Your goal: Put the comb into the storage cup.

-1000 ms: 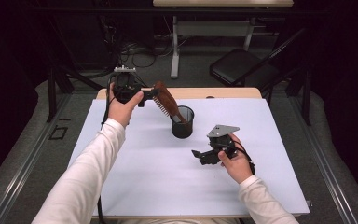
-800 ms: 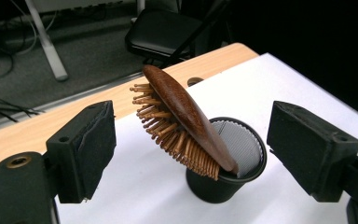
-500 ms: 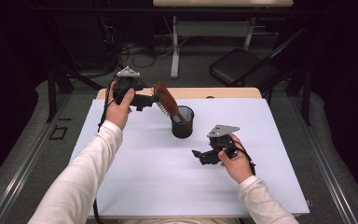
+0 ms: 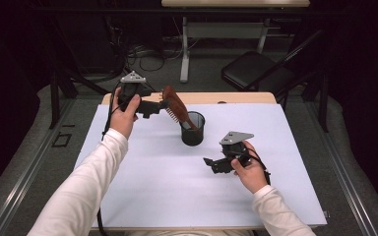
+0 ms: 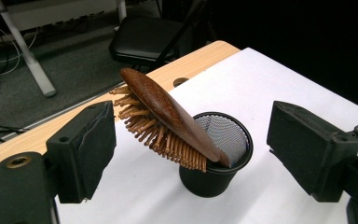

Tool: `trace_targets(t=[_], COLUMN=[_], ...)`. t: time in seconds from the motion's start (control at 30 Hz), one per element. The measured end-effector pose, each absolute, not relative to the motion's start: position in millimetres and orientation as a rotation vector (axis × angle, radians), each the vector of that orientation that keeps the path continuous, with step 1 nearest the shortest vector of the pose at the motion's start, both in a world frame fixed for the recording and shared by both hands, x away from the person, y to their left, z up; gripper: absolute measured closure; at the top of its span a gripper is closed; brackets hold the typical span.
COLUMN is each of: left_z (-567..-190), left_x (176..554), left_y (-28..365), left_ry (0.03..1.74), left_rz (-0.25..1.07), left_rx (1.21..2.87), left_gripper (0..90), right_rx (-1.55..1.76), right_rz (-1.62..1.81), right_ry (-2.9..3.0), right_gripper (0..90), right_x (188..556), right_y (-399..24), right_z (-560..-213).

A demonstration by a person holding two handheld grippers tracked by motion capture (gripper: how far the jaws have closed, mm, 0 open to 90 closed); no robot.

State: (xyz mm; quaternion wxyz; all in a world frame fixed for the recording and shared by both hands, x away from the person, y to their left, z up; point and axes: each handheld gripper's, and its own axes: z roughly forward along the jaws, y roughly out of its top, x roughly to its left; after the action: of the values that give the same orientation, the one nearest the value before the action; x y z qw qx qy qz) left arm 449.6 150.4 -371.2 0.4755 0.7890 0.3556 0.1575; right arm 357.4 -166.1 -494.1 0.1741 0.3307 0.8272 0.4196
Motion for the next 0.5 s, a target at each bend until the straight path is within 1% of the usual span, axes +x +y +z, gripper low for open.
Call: trace_targets(t=[0.5], left_z=[-371.0], left_x=[445.2], left_y=[150.7], left_ry=[0.854], left_rz=[0.363], left_rx=[1.935], left_gripper=[15.9], right_rx=[0.938], right_rz=[1.187], right_ry=[2.345], right_gripper=[11.9], right_x=[357.4], right_y=[-166.3], right_z=[-494.3])
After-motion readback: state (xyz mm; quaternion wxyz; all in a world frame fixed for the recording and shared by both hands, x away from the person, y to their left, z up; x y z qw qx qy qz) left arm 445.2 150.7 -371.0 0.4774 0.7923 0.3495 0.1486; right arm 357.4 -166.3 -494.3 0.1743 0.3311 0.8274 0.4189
